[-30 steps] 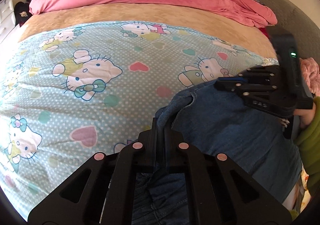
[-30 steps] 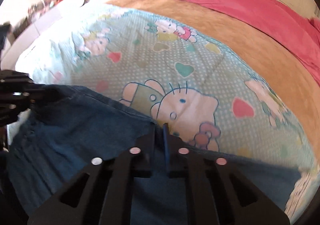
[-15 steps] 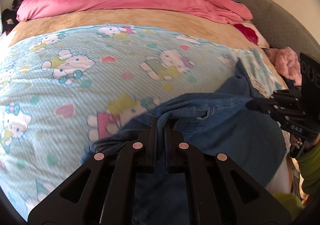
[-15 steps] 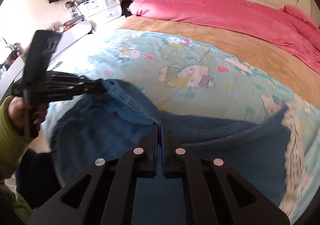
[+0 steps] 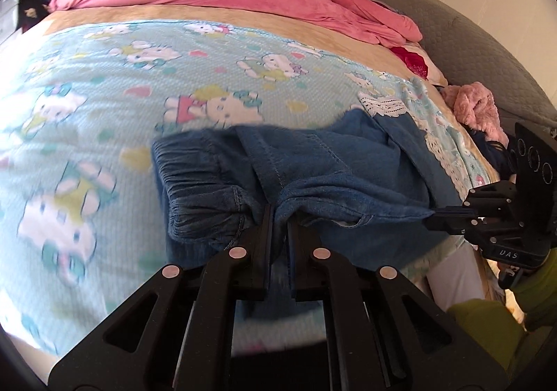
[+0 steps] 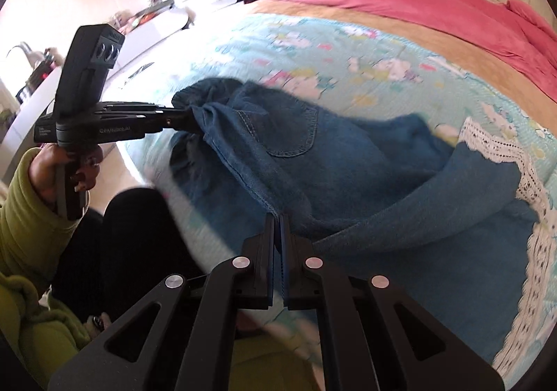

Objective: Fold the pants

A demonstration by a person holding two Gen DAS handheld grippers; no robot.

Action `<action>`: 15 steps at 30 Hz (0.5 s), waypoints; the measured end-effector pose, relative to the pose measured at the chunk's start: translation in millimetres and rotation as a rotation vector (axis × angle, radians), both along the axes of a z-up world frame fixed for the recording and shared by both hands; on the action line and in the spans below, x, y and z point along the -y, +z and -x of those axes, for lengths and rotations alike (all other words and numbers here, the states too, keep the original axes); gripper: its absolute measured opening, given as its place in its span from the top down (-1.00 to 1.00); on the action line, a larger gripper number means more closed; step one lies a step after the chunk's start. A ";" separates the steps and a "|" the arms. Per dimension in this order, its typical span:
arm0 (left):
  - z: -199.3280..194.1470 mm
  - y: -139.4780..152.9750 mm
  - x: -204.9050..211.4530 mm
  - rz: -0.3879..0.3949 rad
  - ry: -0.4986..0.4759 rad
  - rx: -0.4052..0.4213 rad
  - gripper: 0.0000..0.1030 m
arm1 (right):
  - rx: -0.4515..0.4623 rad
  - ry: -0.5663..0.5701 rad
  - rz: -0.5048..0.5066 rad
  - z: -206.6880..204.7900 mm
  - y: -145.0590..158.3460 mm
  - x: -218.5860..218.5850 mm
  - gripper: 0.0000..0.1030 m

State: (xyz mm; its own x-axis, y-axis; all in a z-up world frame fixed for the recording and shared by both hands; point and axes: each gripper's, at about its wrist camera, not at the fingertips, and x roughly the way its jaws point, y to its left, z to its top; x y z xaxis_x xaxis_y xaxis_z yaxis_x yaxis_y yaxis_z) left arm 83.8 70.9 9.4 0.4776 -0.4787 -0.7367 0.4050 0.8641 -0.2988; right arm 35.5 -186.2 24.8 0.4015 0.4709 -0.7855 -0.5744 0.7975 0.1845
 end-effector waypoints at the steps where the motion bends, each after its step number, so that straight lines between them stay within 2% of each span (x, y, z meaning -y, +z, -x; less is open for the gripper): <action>1: 6.1 -0.6 -1.1 0.000 0.005 0.001 0.96 | -0.010 0.009 0.005 5.0 -2.8 -2.5 0.96; 8: 21.9 -7.9 -6.3 0.024 0.010 -0.035 0.86 | -0.071 0.022 0.066 16.2 -19.6 -7.0 0.93; 9: 23.9 -7.3 -6.1 0.020 0.012 -0.034 0.85 | -0.073 0.023 0.066 17.3 -19.6 -6.6 0.85; 13: 33.3 0.9 -7.3 0.010 0.009 -0.013 0.79 | -0.069 0.017 0.044 17.2 -12.5 -1.0 0.76; 15: 36.8 6.5 -9.0 0.002 0.010 0.002 0.71 | -0.057 0.004 0.054 16.2 -8.5 2.3 0.60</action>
State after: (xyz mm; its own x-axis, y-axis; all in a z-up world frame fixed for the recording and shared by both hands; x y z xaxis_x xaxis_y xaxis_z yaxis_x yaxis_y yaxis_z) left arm 47.0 79.9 15.8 0.4839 -0.4751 -0.7349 0.3967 0.8677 -0.2997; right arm 19.3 -188.5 16.3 0.3532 0.4288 -0.8315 -0.5677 0.8047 0.1739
